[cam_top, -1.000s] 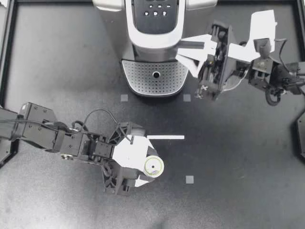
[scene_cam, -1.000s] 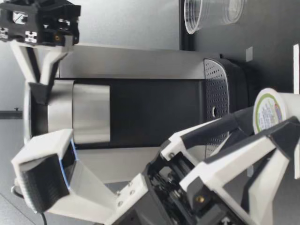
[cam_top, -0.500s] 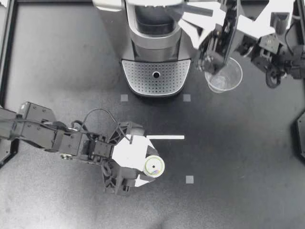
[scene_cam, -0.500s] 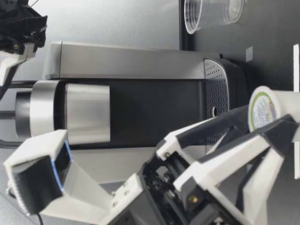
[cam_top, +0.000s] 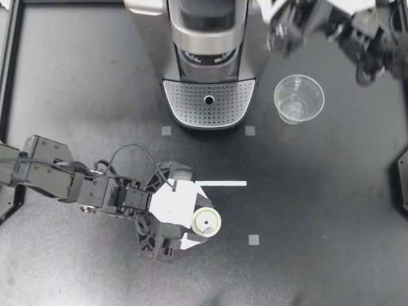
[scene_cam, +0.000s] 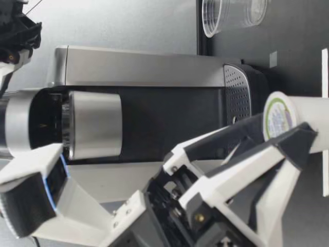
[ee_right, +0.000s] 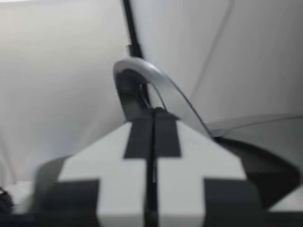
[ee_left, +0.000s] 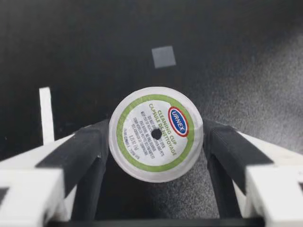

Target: Place the coffee capsule inside the capsule container, then place the cup onto the center of the cup tray, then push the 'Hot Water' and 'Travel Mug' buttons.

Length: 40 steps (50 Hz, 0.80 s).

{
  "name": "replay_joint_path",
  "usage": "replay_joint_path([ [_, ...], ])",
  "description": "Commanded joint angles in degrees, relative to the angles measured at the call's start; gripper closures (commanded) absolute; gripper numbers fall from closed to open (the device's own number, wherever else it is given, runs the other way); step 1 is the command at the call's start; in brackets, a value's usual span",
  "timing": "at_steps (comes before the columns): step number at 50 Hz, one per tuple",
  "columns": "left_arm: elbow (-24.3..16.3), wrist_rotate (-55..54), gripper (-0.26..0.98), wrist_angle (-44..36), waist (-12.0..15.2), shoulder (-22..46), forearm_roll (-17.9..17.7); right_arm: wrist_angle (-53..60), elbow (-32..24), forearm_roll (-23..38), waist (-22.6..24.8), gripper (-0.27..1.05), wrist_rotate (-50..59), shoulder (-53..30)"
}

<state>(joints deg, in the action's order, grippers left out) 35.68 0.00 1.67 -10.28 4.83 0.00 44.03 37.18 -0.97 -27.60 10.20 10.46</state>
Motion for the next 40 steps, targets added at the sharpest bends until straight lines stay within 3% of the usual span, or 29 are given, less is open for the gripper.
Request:
replay_joint_path([
  [1,-1.4,0.1,0.25,-0.5,0.1,-2.1,0.2,-0.7,-2.0,-0.1,-2.3,0.71,-0.1,0.0],
  [27,-3.1,0.6,0.25,0.8,0.4,-4.2,0.6,-0.9,-2.8,0.6,-4.4,0.71,0.3,0.0],
  [32,-5.4,1.1,0.25,4.3,0.6,-6.3,2.6,-0.3,-1.8,1.7,-3.6,0.71,0.7,2.4],
  [40,-11.9,3.3,0.25,18.2,2.7,-9.3,9.8,-0.3,0.7,3.1,-2.5,0.71,1.5,6.9],
])
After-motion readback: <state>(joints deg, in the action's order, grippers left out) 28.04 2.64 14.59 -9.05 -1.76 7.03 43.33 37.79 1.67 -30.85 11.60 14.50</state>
